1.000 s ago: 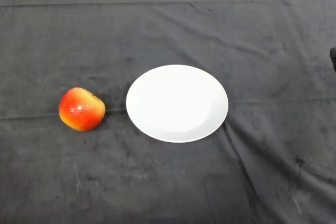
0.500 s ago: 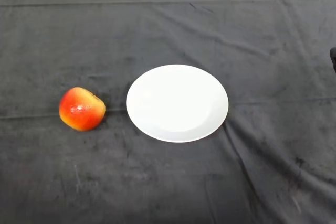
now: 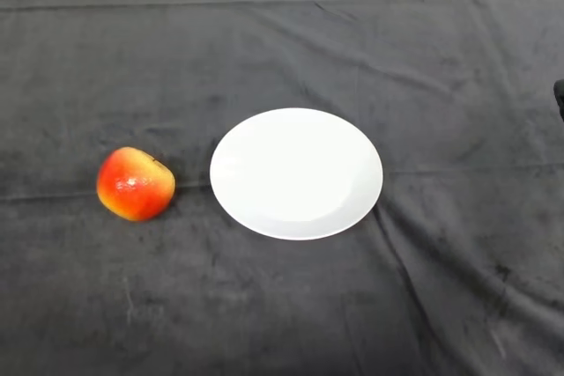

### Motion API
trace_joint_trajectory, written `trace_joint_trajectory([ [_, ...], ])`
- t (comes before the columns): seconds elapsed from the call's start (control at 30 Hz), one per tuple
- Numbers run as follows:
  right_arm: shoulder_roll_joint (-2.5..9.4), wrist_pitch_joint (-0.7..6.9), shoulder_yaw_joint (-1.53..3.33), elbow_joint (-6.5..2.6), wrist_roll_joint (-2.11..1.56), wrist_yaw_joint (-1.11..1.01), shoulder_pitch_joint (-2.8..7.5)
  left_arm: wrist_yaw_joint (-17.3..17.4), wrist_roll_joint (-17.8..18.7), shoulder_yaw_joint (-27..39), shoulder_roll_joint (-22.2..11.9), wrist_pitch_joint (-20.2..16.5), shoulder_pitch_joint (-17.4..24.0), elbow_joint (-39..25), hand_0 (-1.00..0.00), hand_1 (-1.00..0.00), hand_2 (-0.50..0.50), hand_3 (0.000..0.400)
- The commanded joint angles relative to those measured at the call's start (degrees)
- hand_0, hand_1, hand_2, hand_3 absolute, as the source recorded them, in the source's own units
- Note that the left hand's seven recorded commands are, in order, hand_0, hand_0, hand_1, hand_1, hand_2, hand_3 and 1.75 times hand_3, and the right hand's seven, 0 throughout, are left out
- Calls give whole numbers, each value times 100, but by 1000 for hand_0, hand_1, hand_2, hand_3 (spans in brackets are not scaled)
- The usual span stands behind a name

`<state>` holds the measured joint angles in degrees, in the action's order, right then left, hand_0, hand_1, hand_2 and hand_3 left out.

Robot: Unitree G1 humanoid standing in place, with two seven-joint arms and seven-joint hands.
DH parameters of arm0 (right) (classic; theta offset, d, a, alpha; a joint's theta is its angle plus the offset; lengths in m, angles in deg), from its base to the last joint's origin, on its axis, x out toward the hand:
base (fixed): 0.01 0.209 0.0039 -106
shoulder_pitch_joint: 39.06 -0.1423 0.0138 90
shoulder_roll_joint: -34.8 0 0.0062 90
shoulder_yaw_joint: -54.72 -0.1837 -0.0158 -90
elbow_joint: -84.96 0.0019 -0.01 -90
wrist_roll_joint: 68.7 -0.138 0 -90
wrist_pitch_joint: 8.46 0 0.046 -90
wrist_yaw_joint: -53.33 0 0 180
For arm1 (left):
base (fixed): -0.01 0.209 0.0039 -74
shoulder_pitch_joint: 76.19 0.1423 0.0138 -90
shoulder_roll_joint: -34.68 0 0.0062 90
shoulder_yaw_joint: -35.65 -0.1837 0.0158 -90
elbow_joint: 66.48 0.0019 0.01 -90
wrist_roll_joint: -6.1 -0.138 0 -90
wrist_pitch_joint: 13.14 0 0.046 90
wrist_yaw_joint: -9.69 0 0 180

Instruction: Move the apple to the plate

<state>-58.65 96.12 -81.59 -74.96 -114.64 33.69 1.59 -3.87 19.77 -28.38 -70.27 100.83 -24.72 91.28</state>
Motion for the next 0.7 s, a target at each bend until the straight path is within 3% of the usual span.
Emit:
trace_joint_trajectory([
  [0.03,-138,-13,-62,31,-64,6,-103,230,132,46,248,180,-294,-252,0,0,0,0],
  [0.27,-137,-13,-61,32,-64,6,-103,1131,26,-308,646,343,-248,-214,0,0,0,0],
  [0.5,-136,-14,-60,35,-63,7,-101,2055,-259,-790,703,180,-203,-108,0,0,0,0],
  [0.7,-135,-13,-60,38,-63,8,-100,2518,-552,-1183,776,51,-175,-36,0,0,0,0],
])
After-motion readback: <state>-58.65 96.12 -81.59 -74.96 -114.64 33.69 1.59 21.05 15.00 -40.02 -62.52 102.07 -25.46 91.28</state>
